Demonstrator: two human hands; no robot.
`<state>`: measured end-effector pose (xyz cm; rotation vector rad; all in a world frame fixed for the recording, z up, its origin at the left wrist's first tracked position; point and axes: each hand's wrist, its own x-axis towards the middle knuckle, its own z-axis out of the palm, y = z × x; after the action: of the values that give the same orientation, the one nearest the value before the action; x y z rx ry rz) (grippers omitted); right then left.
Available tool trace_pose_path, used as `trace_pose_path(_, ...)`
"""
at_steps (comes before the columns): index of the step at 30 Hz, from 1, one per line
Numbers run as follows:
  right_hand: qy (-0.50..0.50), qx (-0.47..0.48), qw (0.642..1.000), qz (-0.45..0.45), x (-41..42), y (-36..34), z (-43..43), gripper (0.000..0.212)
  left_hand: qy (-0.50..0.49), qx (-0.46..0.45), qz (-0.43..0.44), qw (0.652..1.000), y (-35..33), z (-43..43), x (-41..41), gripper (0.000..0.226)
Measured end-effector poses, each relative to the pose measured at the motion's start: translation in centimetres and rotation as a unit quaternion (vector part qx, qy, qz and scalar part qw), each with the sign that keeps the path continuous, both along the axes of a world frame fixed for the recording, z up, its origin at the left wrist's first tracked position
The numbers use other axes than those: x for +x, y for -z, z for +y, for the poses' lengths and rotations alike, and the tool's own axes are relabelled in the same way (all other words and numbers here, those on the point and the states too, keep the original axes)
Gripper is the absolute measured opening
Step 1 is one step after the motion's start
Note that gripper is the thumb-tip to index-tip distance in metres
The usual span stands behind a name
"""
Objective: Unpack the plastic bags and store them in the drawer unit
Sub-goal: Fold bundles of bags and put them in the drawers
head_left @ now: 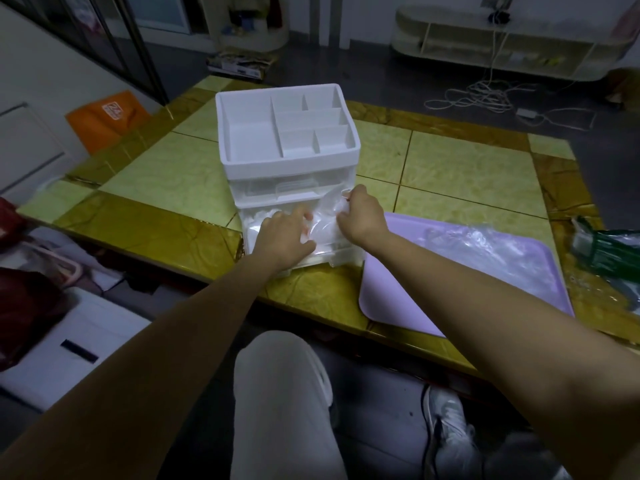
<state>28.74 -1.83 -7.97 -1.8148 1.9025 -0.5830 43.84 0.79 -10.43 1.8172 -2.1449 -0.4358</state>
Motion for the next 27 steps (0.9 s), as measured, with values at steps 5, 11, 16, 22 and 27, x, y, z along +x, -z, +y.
trace_pose_path(5,-0.032,-0.03,0.997,0.067,0.8,1.1,-0.1,0.019,0.015,-0.018,-0.045,0.999,0.5,-0.3,-0.1,0.044)
trace_pose_path(11,-0.108,-0.153,0.957,0.221,0.6,0.9,1.0,0.031,-0.003,-0.024,-0.066,0.998,0.6,-0.9,-0.5,0.039)
trace_pose_path(16,-0.063,-0.121,0.965,0.224,0.6,0.7,0.3,0.023,-0.026,-0.004,-0.032,0.999,0.8,-0.9,-0.6,0.043)
trace_pose_path(22,-0.048,-0.178,0.951,0.249,0.4,1.6,0.2,0.022,-0.034,0.006,-0.066,0.997,1.4,-1.2,-0.8,0.043)
trace_pose_path(27,-0.112,-0.303,0.924,0.206,0.1,2.2,0.1,0.024,-0.04,0.009,-0.07,0.997,1.3,-1.4,-1.0,0.044)
